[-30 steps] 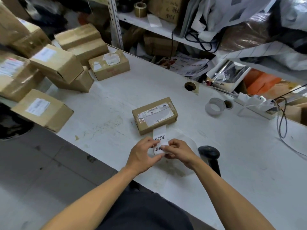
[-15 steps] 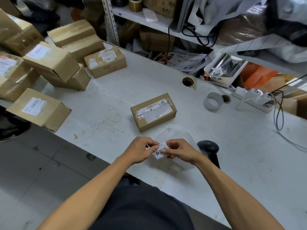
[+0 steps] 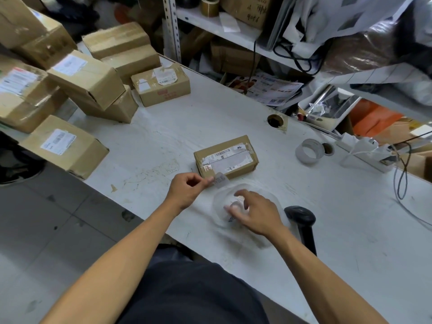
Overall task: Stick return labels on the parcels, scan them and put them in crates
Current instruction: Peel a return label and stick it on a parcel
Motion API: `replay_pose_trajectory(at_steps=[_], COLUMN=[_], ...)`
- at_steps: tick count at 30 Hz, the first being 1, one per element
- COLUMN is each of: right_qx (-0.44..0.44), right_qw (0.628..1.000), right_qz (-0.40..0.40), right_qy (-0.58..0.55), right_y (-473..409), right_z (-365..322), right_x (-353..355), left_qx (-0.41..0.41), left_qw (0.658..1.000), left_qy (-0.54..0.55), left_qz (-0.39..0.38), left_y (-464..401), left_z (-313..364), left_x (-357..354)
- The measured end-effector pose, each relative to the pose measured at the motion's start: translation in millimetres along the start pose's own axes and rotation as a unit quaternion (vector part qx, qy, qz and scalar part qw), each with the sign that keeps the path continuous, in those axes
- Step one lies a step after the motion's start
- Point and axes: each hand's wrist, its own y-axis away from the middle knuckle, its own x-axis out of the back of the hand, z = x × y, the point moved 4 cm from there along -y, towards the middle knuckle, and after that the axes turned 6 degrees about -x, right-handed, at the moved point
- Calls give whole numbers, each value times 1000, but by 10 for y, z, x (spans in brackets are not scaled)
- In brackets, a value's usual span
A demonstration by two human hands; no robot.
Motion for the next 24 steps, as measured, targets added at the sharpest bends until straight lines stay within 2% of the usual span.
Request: replay_pose_trajectory(at_steps=[2, 3, 5, 6, 8, 9, 11, 16, 20, 24], right_qx=[-22, -49, -101, -108, -90, -75, -60, -114, -145, -117], right_qw=[994, 979, 903, 867, 847, 850, 858, 891, 940, 973], right_qz=[48, 40, -80, -150, -246, -265, -250, -107, 8, 77], right_qy=[-100, -193, -410, -464, -462, -449, -444, -427, -308, -182], right_y=[-71, -137, -282, -347, -424, -466, -581, -910, -1011, -993], right_z=[-51, -88, -240, -328, -478, -517, -560, -492, -451, -574], right_x=[142, 198, 235, 244, 278, 285, 330, 346, 233, 215], left_qx=[20, 28, 28, 24, 15, 12, 6, 26, 42, -6], left_qw=[1000, 999, 999, 998, 997, 997, 996, 996, 993, 978], left_qy=[17, 22, 17, 7, -7, -8, -10, -63, -112, -194], left_qz=[-7, -16, -39, -51, -73, -82, -92, -62, -18, -78], left_y=[-52, -80, -132, -159, -237, -281, -373, -590, -632, -664], left_z=[-22, -26, -16, -4, 15, 17, 28, -66, -146, -138], left_x=[14, 23, 33, 37, 43, 55, 102, 338, 447, 303])
